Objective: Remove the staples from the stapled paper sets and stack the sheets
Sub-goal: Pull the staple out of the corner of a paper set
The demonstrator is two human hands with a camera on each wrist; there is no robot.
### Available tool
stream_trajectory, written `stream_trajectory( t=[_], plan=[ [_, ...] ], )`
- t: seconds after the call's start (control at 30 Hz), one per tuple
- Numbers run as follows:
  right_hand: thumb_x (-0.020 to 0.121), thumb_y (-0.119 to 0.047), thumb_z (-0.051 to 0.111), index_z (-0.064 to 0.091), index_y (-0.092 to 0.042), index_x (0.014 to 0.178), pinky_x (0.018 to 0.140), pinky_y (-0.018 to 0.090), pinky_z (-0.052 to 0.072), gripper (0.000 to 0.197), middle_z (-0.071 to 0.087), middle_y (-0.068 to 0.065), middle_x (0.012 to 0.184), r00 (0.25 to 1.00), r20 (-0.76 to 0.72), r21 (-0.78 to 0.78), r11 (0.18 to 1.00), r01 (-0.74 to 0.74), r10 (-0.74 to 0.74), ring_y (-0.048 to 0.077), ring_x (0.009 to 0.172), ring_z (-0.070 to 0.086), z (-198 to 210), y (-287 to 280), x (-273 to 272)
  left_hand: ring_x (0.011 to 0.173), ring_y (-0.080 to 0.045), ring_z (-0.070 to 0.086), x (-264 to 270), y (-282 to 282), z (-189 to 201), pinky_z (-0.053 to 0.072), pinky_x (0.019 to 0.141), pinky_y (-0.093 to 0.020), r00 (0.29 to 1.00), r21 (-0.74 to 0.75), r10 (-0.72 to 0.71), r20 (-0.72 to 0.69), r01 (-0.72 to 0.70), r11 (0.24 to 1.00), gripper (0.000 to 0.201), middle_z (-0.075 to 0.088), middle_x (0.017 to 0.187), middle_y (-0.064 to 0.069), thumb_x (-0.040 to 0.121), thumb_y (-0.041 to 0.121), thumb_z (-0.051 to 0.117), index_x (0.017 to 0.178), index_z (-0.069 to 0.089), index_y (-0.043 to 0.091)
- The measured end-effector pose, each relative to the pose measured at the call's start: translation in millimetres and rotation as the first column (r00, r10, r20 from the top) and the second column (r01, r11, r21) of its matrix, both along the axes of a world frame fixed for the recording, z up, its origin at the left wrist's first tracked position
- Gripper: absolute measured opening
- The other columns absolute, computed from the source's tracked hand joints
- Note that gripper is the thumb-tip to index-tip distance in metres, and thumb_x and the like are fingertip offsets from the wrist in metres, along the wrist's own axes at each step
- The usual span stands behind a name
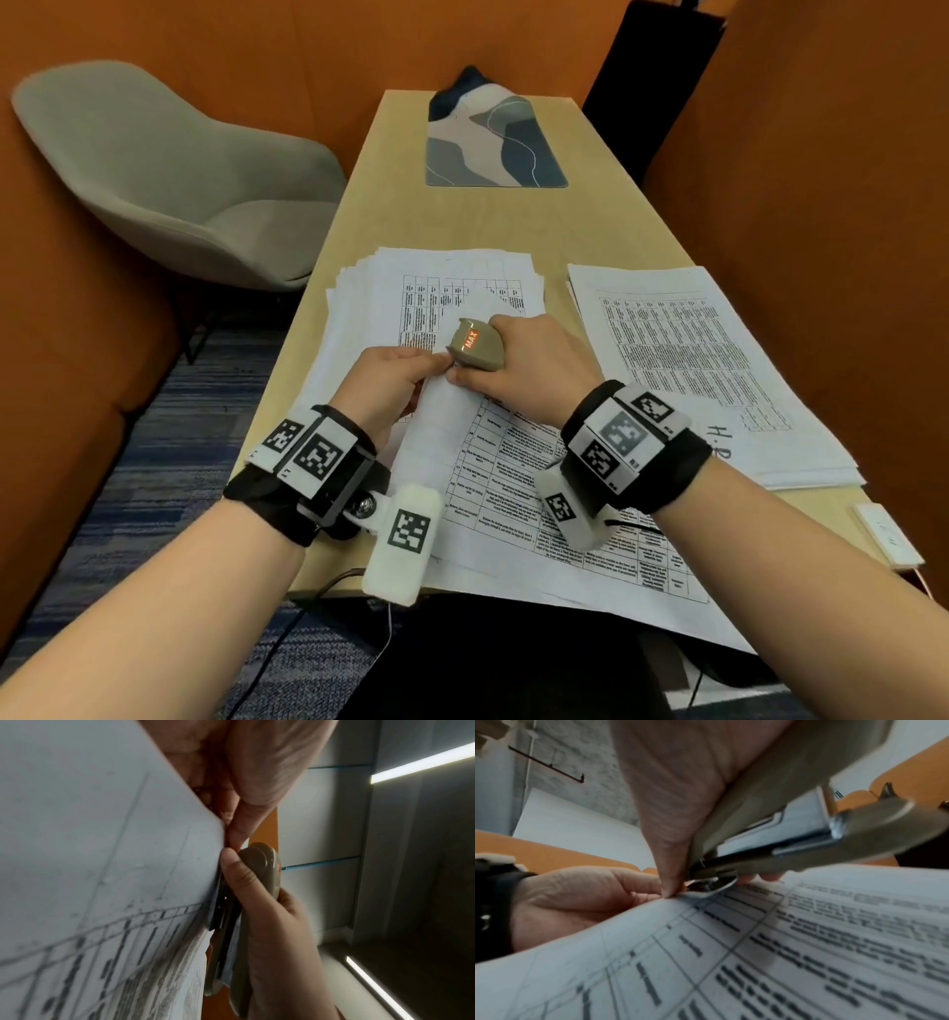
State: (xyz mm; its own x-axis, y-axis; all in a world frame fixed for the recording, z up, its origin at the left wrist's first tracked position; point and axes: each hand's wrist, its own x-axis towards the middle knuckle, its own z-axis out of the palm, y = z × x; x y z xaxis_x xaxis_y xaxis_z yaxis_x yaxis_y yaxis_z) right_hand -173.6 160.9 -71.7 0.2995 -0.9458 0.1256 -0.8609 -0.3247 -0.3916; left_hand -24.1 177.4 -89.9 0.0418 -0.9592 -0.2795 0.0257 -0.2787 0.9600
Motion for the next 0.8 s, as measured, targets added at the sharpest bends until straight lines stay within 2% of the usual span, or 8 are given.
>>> stream_trajectory(
  t=[0.1, 0.27, 0.43, 0.53, 0.6, 0.67, 0.73, 0.8],
  plan=[
    [0.079, -0.061, 0.057, 0.043, -0.022, 0.082, 0.063, 0.028, 0.035, 0.042, 0.063, 0.004, 0.089, 0.999, -0.043, -0.111, 0.993, -0.036, 0.032, 0.024, 0.089, 0.059, -2, 7, 2, 0.063, -0.017, 0.049, 2, 1, 2, 0.039, 0.059, -0.023, 0.999, 0.043, 0.027, -0.036, -0.026, 0.999, 0.014, 0.055, 0.073, -0.012, 0.087, 0.006, 0.057, 0.075, 0.064, 0.004],
    [0.083, -0.06, 0.052, 0.04, -0.022, 0.083, 0.061, 0.029, 0.03, 0.04, 0.063, 0.004, 0.088, 0.993, -0.099, -0.283, 0.955, -0.094, 0.068, 0.026, 0.084, 0.059, -3, 17, 2, 0.049, -0.011, 0.05, 4, 4, 1, 0.041, 0.052, -0.019, 0.998, 0.052, 0.053, -0.034, -0.051, 0.997, 0.021, 0.056, 0.054, -0.002, 0.084, 0.005, 0.059, 0.063, 0.061, 0.008],
    [0.069, -0.047, 0.074, 0.055, -0.01, 0.07, 0.047, 0.022, 0.027, 0.041, 0.057, 0.004, 0.058, 0.987, -0.091, -0.491, 0.856, -0.16, 0.132, 0.027, 0.046, 0.056, -13, 19, 1, 0.039, -0.006, 0.048, 3, 8, 0, 0.041, 0.042, -0.012, 0.998, 0.027, 0.058, -0.033, -0.058, 0.998, 0.025, 0.053, 0.044, 0.002, 0.084, -0.001, 0.056, 0.06, 0.058, 0.006],
    [0.06, -0.04, 0.083, 0.056, -0.008, 0.068, 0.046, 0.021, 0.028, 0.041, 0.054, 0.003, 0.054, 0.98, -0.126, -0.559, 0.805, -0.199, 0.155, 0.025, 0.041, 0.052, -16, 19, 1, 0.033, -0.004, 0.042, 2, 12, 0, 0.035, 0.037, -0.011, 0.998, 0.05, 0.032, -0.061, -0.029, 0.998, 0.028, 0.047, 0.038, 0.004, 0.085, -0.001, 0.054, 0.058, 0.053, 0.006],
    [0.071, -0.045, 0.074, 0.055, -0.013, 0.075, 0.051, 0.024, 0.031, 0.038, 0.059, 0.002, 0.065, 0.992, -0.035, -0.453, 0.883, -0.122, 0.119, 0.024, 0.055, 0.056, -11, 19, 2, 0.036, -0.005, 0.045, 2, 12, 1, 0.037, 0.037, -0.012, 0.997, 0.041, 0.01, -0.073, -0.007, 0.999, 0.023, 0.051, 0.041, 0.003, 0.088, 0.001, 0.054, 0.066, 0.056, 0.003],
    [0.077, -0.055, 0.064, 0.05, -0.02, 0.078, 0.06, 0.027, 0.035, 0.037, 0.062, -0.001, 0.078, 0.995, 0.1, -0.176, 0.984, -0.002, 0.02, 0.019, 0.072, 0.056, -9, 16, 1, 0.053, -0.011, 0.054, 5, 12, 1, 0.047, 0.048, -0.015, 0.996, 0.032, -0.011, -0.086, 0.014, 0.999, 0.014, 0.06, 0.058, -0.006, 0.089, 0.002, 0.053, 0.078, 0.061, 0.0],
    [0.073, -0.055, 0.067, 0.052, -0.023, 0.073, 0.063, 0.03, 0.042, 0.035, 0.062, -0.004, 0.076, 0.97, 0.237, 0.053, 0.998, 0.035, -0.047, 0.017, 0.075, 0.058, -10, 13, -1, 0.072, -0.02, 0.058, 8, 13, 1, 0.051, 0.071, -0.024, 0.993, 0.019, -0.061, -0.097, 0.063, 0.998, 0.01, 0.063, 0.081, -0.014, 0.088, 0.0, 0.054, 0.092, 0.062, -0.004],
    [0.071, -0.05, 0.072, 0.059, -0.021, 0.071, 0.06, 0.028, 0.045, 0.032, 0.061, -0.006, 0.069, 0.936, 0.34, 0.181, 0.983, 0.036, -0.097, 0.014, 0.069, 0.059, -9, 9, -1, 0.076, -0.018, 0.063, 10, 14, 0, 0.053, 0.079, -0.027, 0.993, -0.009, -0.094, -0.072, 0.094, 0.996, 0.015, 0.065, 0.088, -0.013, 0.084, -0.006, 0.057, 0.099, 0.061, -0.003]
  ],
)
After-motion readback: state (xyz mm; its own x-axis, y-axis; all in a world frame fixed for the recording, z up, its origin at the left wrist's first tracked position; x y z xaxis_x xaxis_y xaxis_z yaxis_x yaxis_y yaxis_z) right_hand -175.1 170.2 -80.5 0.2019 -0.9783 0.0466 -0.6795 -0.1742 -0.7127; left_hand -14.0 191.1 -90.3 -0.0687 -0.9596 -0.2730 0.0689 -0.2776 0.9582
